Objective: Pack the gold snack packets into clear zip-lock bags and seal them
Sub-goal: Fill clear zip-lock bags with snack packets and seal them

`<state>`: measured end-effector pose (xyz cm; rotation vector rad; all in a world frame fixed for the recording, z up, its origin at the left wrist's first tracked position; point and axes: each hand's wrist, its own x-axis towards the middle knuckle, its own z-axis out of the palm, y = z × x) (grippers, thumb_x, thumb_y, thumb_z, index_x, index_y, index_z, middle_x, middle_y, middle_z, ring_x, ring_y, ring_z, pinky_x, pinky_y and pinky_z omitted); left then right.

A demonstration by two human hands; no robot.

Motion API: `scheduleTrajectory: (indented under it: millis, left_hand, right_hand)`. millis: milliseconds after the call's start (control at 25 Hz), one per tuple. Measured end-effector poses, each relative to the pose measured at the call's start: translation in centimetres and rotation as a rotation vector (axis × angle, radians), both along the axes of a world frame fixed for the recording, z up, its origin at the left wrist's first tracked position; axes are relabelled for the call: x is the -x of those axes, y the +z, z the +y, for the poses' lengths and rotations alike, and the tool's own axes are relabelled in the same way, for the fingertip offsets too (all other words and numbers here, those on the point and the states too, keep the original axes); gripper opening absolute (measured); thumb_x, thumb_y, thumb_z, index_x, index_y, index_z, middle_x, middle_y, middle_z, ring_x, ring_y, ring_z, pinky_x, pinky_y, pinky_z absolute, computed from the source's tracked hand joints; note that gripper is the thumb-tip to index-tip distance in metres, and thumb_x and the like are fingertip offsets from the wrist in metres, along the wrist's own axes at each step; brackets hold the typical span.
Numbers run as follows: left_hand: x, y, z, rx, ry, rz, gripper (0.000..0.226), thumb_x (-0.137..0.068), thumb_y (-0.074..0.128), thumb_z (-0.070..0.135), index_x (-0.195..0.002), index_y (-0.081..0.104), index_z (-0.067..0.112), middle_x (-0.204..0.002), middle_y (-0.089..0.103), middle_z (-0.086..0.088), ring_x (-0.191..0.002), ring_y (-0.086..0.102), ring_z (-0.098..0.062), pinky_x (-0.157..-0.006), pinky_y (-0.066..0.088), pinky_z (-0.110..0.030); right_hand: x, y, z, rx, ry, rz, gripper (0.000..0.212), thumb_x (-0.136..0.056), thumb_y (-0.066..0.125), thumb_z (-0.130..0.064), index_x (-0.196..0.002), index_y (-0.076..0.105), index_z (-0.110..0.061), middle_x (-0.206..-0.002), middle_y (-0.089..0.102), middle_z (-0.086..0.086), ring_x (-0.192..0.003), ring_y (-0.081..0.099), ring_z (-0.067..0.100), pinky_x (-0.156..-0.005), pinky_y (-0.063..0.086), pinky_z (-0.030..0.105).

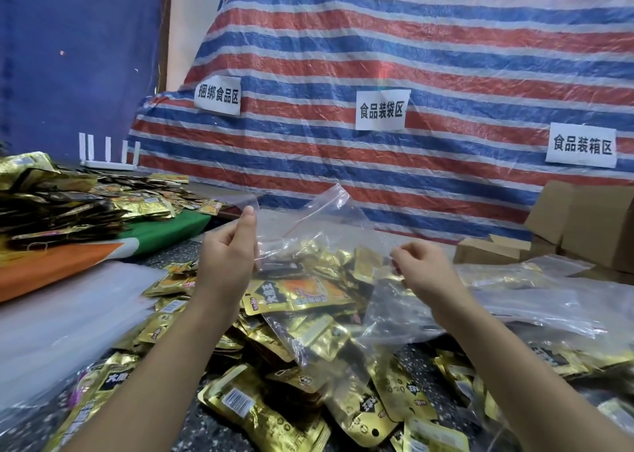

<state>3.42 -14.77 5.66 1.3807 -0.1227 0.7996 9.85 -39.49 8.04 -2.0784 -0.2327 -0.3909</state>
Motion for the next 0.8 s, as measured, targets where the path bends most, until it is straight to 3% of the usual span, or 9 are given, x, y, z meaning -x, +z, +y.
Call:
scheduleTrajectory:
  millis: [80,200,320,400,440,520,640,720,800]
  left_hand:
    - [-0.3,-0.3,0.2,-0.01,-0.003,0.025,0.058,-0.102,0.044,0.042,-0.051,0.036,0.016,-0.046,0.028,0.003,-0.041,0.026,-0.011,-0.04,0.03,-0.023]
    - [-0.7,-1.3,-0.1,-0.175,0.051,0.03,0.057,-0.102,0.044,0.043,-0.053,0.039,0.013,-0.047,0.028,-0.001,-0.045,0.025,-0.018,-0.047,0.028,-0.03]
    - [-0.8,-2.0,-0.7,-0.339,0.113,-0.008,0.059,-0.101,0.046,0.04,-0.044,0.039,0.022,-0.04,0.029,0.01,-0.037,0.025,-0.009,-0.04,0.02,-0.025]
    - [-0.9,-2.1,-0.8,-0.386,0.131,-0.029,0.059,-0.101,0.045,0.038,-0.043,0.041,0.025,-0.037,0.03,0.01,-0.035,0.024,-0.005,-0.038,0.019,-0.021]
    - [-1.0,-2.2,-0.8,-0.383,0.136,-0.037,0.059,-0.101,0.045,0.038,-0.044,0.041,0.025,-0.037,0.029,0.01,-0.036,0.025,-0.006,-0.039,0.019,-0.021]
    - [-1.0,-2.2,-0.7,-0.348,0.145,-0.041,0.06,-0.102,0.044,0.037,-0.043,0.04,0.023,-0.037,0.028,0.01,-0.036,0.024,-0.006,-0.039,0.019,-0.023]
    - [-0.9,-2.2,-0.7,-0.288,0.198,-0.062,0.06,-0.102,0.043,0.037,-0.044,0.034,0.021,-0.037,0.028,0.009,-0.036,0.023,-0.006,-0.038,0.018,-0.023]
    - [-1.0,-2.2,-0.7,-0.245,0.213,-0.085,0.059,-0.102,0.043,0.035,-0.046,0.033,0.022,-0.037,0.029,0.009,-0.035,0.023,-0.006,-0.037,0.019,-0.022]
    - [-1.1,-2.2,-0.6,-0.239,0.204,-0.094,0.058,-0.103,0.043,0.033,-0.047,0.034,0.02,-0.037,0.03,0.008,-0.035,0.024,-0.006,-0.036,0.019,-0.022]
  right_hand:
    - [-0.7,0.4,1.6,0.255,0.141,-0.026,0.014,-0.097,0.061,-0.028,-0.11,0.064,-0.022,-0.103,0.066,-0.006,-0.09,0.062,0.006,-0.069,0.05,0.018]
    - [-1.2,0.3,4.7,0.608,0.367,-0.028,0.044,-0.087,0.071,-0.034,-0.129,0.056,-0.031,-0.112,0.061,-0.009,-0.096,0.061,0.005,-0.082,0.057,0.023]
    - [-1.0,-0.8,7.8,0.853,0.502,0.119,0.053,-0.091,0.067,-0.042,-0.139,0.05,-0.027,-0.122,0.061,-0.006,-0.097,0.062,0.008,-0.083,0.046,0.005]
    - [-1.1,-1.6,9.0,0.861,0.5,0.22,0.055,-0.099,0.054,-0.032,-0.148,0.041,-0.009,-0.144,0.053,0.011,-0.124,0.056,0.021,-0.116,0.029,0.022]
    - [-0.9,-1.8,9.3,0.831,0.491,0.197,0.054,-0.101,0.051,-0.026,-0.149,0.038,-0.007,-0.151,0.046,0.011,-0.136,0.046,0.023,-0.121,0.019,0.028]
    - [-0.9,-2.1,9.5,0.715,0.43,0.085,0.045,-0.103,0.047,-0.014,-0.146,0.041,-0.005,-0.153,0.042,0.012,-0.143,0.037,0.025,-0.109,0.02,0.019]
    - [-0.9,-2.7,9.2,0.615,0.433,0.045,0.041,-0.102,0.046,-0.005,-0.143,0.043,0.001,-0.148,0.046,0.011,-0.139,0.041,0.023,-0.087,0.031,-0.004]
    - [-0.2,-2.7,9.5,0.608,0.458,0.025,0.04,-0.101,0.051,-0.006,-0.141,0.049,-0.006,-0.136,0.052,-0.003,-0.128,0.049,0.014,-0.079,0.044,0.001]
    - [-0.6,-2.9,9.2,0.648,0.5,-0.024,0.042,-0.096,0.059,-0.008,-0.136,0.058,-0.021,-0.127,0.063,-0.004,-0.115,0.061,0.013,-0.09,0.053,0.021]
